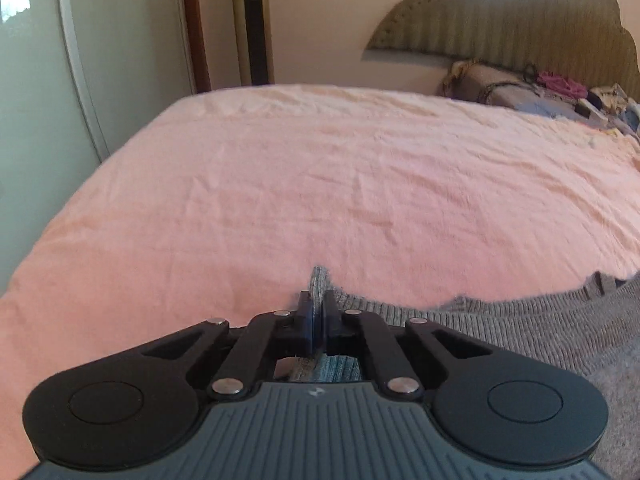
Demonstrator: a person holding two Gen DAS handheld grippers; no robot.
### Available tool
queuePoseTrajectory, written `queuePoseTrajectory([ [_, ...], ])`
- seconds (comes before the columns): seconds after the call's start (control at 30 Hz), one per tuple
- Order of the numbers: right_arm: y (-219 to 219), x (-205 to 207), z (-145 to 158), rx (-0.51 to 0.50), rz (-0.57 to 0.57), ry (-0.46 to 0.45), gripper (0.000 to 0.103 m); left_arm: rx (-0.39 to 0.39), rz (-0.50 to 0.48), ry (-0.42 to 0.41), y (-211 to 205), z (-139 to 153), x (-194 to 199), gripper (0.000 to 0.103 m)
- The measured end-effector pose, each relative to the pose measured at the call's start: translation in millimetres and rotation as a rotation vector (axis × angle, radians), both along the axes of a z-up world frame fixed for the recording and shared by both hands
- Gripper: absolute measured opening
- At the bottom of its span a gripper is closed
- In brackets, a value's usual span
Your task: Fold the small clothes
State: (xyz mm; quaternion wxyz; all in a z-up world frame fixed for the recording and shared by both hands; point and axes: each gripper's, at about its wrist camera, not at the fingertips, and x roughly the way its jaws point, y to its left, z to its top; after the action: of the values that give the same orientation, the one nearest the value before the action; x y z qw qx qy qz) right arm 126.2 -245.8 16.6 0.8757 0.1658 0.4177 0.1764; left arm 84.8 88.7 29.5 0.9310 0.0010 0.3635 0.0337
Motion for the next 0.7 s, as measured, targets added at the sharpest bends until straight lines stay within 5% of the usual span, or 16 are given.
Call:
queuePoseTrajectory([
  [0.1, -24.4, -4.2, 3.5, 0.102, -0.098, -0.038, 0.011, 0.019, 0.062, 0.07, 9.4, -16.7, 12.7, 0.004],
  [0.23, -19.0, -3.3, -18.1, 0.072, -0.125, 0.009, 0.014, 0.075, 0.069, 0.013, 1.7, -13.4, -7.8, 0.008],
  [0.3, -20.5, -14.5, -7.5, 0.087, -0.163, -0.011, 0.044, 0.065, 0.089, -0.041, 0.9, 3.4, -27.1, 0.008],
  [0.33, -22.6, -23.7, 2.1, 0.087, -0.188, -0.055, 0.051, 0.049, 0.105, -0.079, -0.4, 11.8, -37.4, 0.009],
  [0.4, -21.1, -45.1, 21.4, 0.111, -0.22, -0.164, 0.053, -0.001, 0.083, -0.14, -12.0, 23.0, -54.2, 0.013],
  [0.47, -0.3, -48.1, 28.7, 0.144, -0.136, -0.168, 0.054, -0.018, 0.013, -0.111, -35.4, 19.5, -52.9, 0.022],
  [0.6, 67.8, -30.3, 8.8, -0.154, -0.035, -0.173, 0.054, 0.118, -0.059, -0.012, -73.2, -21.0, -28.1, 0.024],
  [0.7, 65.0, -26.8, -17.8, -0.282, -0.058, -0.217, 0.056, 0.143, -0.094, -0.081, -57.7, -29.6, -36.2, 0.029],
])
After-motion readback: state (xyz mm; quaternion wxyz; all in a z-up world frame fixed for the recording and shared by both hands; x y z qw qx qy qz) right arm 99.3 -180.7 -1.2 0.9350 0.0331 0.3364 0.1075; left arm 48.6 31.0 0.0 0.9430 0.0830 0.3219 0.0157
